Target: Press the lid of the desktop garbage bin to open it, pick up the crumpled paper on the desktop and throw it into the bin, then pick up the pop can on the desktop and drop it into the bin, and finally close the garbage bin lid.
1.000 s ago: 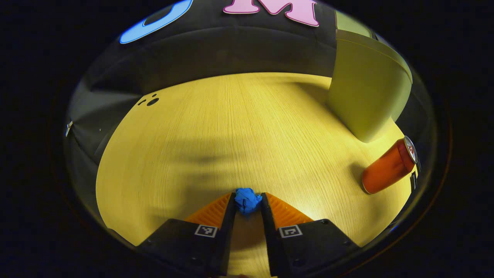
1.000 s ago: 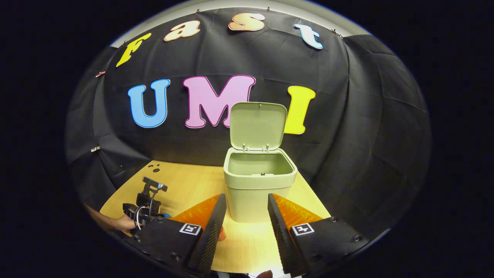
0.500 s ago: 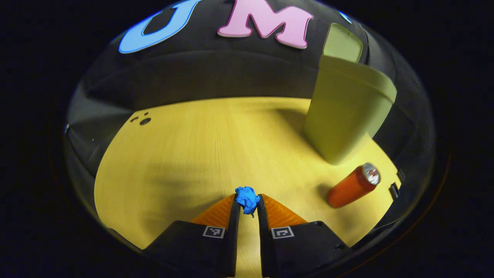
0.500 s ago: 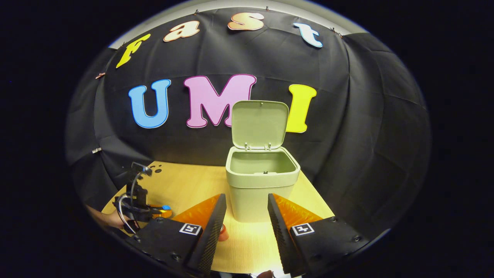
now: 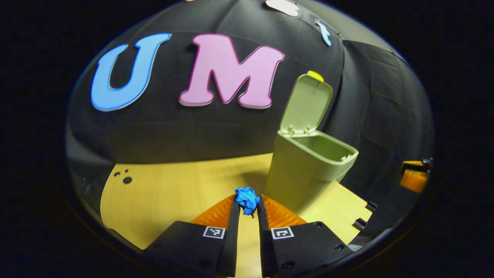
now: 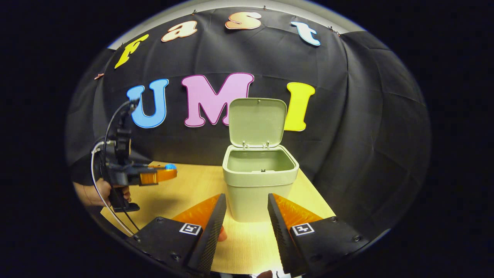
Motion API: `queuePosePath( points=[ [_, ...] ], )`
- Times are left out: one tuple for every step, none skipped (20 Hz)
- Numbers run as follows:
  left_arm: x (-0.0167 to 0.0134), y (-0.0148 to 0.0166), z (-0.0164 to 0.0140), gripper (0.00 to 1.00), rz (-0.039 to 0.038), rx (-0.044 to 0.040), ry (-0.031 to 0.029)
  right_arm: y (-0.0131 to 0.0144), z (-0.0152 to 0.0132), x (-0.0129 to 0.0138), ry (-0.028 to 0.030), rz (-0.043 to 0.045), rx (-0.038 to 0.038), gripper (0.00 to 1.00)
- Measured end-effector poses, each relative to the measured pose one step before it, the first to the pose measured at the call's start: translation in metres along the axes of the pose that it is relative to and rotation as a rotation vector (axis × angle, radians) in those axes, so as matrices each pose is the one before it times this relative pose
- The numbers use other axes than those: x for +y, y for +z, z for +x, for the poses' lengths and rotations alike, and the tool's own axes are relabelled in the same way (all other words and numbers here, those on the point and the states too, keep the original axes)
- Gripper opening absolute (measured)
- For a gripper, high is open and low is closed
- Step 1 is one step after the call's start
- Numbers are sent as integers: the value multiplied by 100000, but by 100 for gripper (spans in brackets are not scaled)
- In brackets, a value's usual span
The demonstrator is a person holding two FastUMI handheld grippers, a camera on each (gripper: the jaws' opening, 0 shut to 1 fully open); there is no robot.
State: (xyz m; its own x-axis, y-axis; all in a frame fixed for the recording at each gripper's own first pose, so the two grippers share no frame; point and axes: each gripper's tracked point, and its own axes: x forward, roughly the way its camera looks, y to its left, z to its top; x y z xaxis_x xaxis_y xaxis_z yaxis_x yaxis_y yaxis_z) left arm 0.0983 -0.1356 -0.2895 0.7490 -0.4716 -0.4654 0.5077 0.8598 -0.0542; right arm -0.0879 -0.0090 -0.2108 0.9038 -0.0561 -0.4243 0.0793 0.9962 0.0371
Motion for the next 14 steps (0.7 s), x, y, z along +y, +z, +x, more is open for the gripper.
queuePosePath(
  points=[
    [-1207,1337,540,29,721,-2688,-2878,-75,36,-254,-579,499,75,70],
    [-1196,1462,387,29,957,-2309,-2625,5,-99,-327,-657,340,-2,70],
    [-1152,1622,445,29,1203,-2294,-2485,42,-108,-330,-746,182,-181,70],
    [-1013,1155,693,29,1027,-2002,-2153,0,38,-222,-639,173,-204,70],
    [-929,1153,610,29,1004,-1565,-2235,-60,12,-265,-637,76,-29,70],
    [-1003,857,628,29,1295,-1186,-2052,-75,-183,-326,-686,178,60,70],
    [-795,686,688,29,1333,-615,-1769,31,-129,-271,-624,375,-86,70],
    [-697,394,814,27,1181,-332,-1667,-51,-62,-240,-559,407,-44,70],
    [-625,263,813,29,877,461,-1419,15,-27,-244,-688,262,-86,70],
    [-628,-91,812,29,708,593,-877,10,-85,-218,-572,199,-168,70],
    [-408,33,598,29,552,564,-715,-75,-152,-155,-457,116,-67,70],
    [-532,-44,837,29,376,611,-775,-108,-122,-175,-392,49,97,70],
    [-383,-167,771,29,9,1059,-907,-69,-91,-207,-406,9,127,70],
    [-251,-357,761,29,-321,1309,-854,-101,-86,-230,-287,151,126,70]
  ],
)
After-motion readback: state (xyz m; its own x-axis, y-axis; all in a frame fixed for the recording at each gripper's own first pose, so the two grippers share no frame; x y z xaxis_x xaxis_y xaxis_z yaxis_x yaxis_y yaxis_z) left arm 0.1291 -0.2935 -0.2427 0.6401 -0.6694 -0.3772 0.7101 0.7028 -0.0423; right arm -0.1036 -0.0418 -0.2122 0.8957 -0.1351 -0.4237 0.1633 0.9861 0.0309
